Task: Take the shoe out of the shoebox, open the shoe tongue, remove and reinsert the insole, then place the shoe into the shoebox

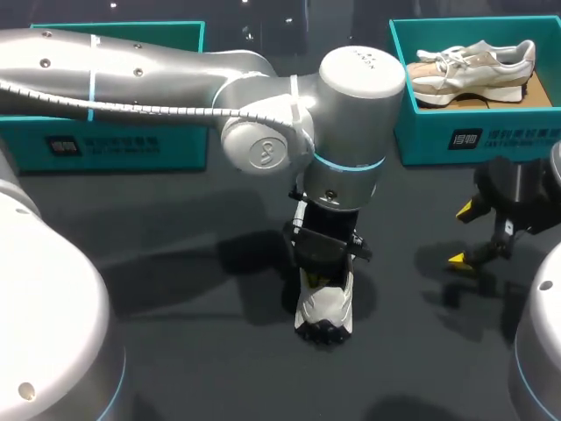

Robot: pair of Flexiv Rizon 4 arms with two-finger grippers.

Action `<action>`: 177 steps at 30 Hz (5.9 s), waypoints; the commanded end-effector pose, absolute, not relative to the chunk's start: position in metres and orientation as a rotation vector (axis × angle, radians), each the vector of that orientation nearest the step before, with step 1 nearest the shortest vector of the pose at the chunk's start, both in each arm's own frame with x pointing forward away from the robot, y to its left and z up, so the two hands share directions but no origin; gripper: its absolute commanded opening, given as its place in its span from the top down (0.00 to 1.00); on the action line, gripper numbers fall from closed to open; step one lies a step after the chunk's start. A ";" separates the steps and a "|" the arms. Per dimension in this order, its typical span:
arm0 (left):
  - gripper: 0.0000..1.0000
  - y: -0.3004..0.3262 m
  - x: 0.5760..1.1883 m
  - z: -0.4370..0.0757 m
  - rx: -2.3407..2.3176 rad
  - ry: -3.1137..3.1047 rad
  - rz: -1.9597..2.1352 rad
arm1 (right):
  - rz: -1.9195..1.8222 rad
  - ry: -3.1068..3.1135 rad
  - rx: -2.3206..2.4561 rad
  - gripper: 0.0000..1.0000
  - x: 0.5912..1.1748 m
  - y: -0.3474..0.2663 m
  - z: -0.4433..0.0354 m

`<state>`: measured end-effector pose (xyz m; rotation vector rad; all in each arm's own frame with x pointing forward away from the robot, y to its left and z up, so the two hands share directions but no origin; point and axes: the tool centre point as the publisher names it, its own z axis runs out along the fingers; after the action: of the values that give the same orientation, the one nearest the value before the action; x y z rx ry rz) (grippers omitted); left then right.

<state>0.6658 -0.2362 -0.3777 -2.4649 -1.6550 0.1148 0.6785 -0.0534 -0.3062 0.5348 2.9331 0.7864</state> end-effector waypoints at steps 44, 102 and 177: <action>1.00 -0.226 0.655 -0.377 -2.383 -1.872 -0.016 | 0.783 2.932 0.537 0.00 0.677 -0.053 -0.306; 1.00 -0.245 0.645 -0.386 -2.276 -1.952 0.236 | 0.783 2.932 0.537 0.00 0.677 -0.053 -0.306; 0.00 -0.241 0.727 -0.337 -2.375 -2.155 0.077 | 0.783 2.932 0.537 0.00 0.677 -0.053 -0.306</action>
<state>0.7240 -0.2446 -0.3404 -2.3735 -2.1565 0.0743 0.6788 -0.0533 -0.3066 0.5344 2.9334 0.7877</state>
